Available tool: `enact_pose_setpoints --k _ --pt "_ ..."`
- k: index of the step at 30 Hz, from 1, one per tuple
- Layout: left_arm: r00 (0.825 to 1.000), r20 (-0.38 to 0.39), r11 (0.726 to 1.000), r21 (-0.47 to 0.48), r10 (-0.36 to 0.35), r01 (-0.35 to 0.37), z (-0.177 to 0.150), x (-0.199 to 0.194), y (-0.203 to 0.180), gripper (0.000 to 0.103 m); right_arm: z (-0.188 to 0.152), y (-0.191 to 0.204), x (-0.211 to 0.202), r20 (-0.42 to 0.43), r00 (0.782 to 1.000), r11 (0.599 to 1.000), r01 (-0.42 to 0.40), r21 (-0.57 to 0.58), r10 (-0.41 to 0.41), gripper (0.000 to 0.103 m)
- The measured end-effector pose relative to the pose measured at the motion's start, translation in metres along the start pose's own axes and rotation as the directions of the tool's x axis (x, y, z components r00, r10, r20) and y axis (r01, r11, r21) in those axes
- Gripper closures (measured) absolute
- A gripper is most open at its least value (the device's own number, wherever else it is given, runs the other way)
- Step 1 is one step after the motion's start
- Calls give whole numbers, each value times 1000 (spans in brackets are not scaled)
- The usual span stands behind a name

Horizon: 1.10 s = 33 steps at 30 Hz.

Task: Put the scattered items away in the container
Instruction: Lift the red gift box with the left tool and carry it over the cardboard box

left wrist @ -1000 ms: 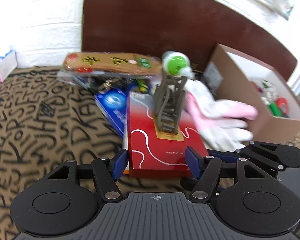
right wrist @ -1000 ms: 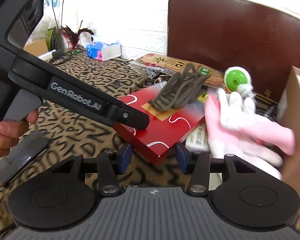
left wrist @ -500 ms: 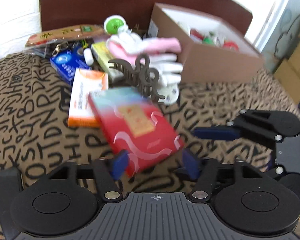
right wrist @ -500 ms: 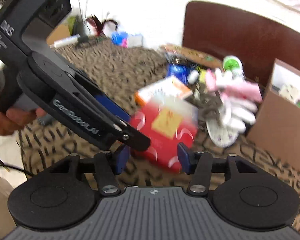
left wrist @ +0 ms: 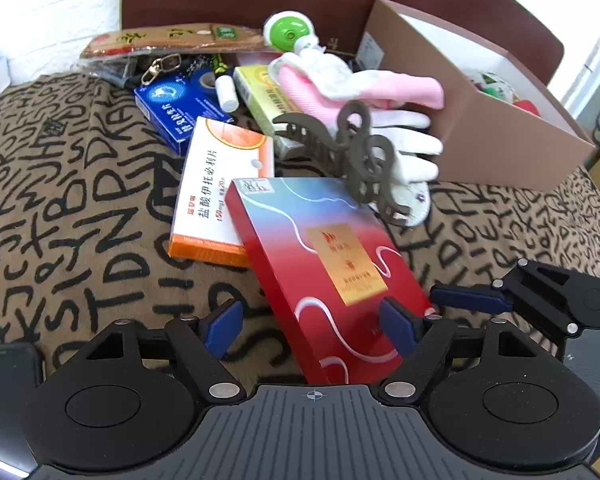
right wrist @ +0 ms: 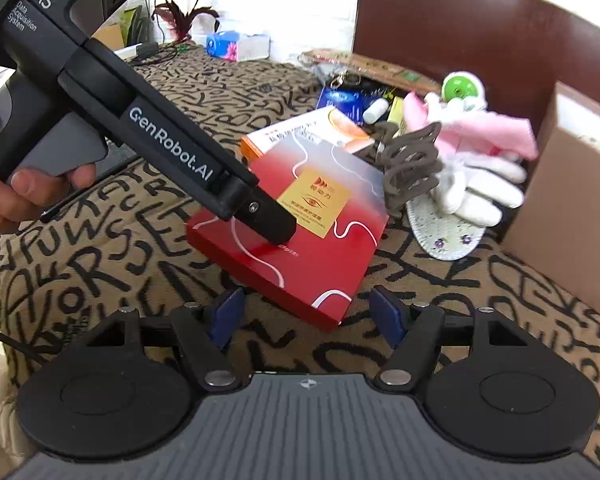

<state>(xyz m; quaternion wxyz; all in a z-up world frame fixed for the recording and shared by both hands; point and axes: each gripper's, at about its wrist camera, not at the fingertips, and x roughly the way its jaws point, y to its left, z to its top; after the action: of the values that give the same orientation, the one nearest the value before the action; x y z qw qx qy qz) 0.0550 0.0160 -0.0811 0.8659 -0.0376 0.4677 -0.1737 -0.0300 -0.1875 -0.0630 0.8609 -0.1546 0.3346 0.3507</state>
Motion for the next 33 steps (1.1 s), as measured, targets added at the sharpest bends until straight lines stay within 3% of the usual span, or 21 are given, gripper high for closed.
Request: enact_pose_setpoints --k 2,7,9,11,14,19,22,29,33 --pt "1000 1 1000 -10 -8 8 3 3 4 18 1 -8 8 -3 999 999 -39 23 39 25" --pt "1000 -3 1000 -5 -24 24 6 6 11 34 4 -13 19 31 994 994 -106 -21 106 25" --pt "1000 -2 1000 7 -18 18 6 6 10 31 4 -15 21 37 992 992 -122 -30 123 24" --pt "1000 -3 1000 8 -9 9 7 8 9 22 5 -16 24 49 991 992 -122 -31 124 22" --pt "999 -27 999 7 -32 32 8 12 5 30 9 -12 28 58 991 993 -117 -8 117 22" --pt "1000 -24 999 51 -6 7 0 -4 -6 31 9 -12 15 56 987 985 -157 70 153 26" --pt "1000 -19 999 43 -9 9 -8 -23 -9 31 9 -5 -1 66 983 983 -175 56 171 28" --pt "996 73 996 77 42 -47 -16 -70 -26 31 14 15 -36 151 974 986 -166 -23 167 30" --pt "991 132 993 106 30 -44 -5 -81 -39 31 20 13 -52 203 971 992 -119 -41 125 30"
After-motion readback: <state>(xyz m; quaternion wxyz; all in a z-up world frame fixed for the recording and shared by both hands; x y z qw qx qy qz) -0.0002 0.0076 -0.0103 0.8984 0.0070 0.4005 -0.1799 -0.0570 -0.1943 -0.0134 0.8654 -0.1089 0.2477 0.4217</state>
